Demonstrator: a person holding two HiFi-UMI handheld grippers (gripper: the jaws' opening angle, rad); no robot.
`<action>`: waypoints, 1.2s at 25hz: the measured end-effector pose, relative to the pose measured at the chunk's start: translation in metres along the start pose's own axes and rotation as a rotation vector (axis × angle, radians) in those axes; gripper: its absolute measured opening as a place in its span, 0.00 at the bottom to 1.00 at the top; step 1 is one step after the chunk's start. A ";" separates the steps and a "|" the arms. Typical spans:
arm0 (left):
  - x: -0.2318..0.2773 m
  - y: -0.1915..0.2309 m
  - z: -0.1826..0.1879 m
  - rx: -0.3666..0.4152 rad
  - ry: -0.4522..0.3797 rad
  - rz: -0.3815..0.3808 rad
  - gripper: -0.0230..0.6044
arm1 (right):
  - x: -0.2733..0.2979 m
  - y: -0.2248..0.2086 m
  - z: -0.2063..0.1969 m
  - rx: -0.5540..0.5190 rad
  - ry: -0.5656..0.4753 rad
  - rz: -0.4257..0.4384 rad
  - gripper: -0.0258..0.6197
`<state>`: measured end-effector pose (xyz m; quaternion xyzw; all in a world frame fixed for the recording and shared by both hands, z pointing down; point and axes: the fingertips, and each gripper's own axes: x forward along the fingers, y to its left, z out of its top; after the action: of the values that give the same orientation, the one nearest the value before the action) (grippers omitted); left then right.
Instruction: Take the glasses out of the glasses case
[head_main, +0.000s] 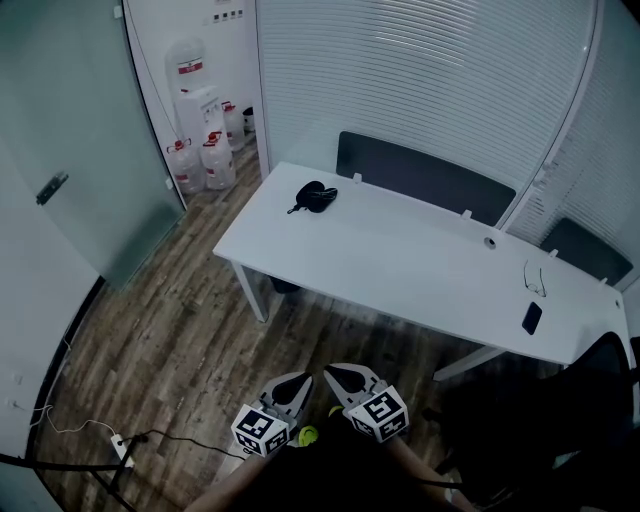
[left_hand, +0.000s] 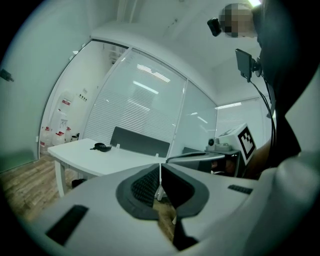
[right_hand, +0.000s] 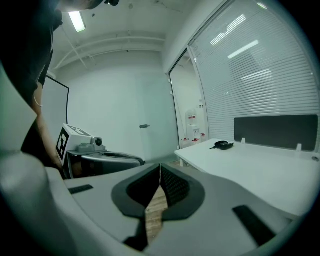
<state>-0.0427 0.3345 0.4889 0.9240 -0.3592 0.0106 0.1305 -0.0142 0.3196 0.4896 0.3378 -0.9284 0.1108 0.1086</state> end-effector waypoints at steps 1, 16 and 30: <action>0.000 0.000 -0.001 -0.003 0.001 0.003 0.05 | 0.000 -0.001 -0.002 0.002 0.002 -0.004 0.07; 0.014 0.026 -0.008 -0.037 0.056 0.039 0.05 | 0.036 -0.013 -0.004 0.070 0.058 0.094 0.07; 0.083 0.085 0.014 -0.041 0.066 0.056 0.05 | 0.087 -0.086 0.020 0.073 0.104 0.111 0.07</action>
<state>-0.0390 0.2154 0.5043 0.9100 -0.3805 0.0375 0.1607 -0.0255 0.1973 0.5064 0.2834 -0.9341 0.1680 0.1378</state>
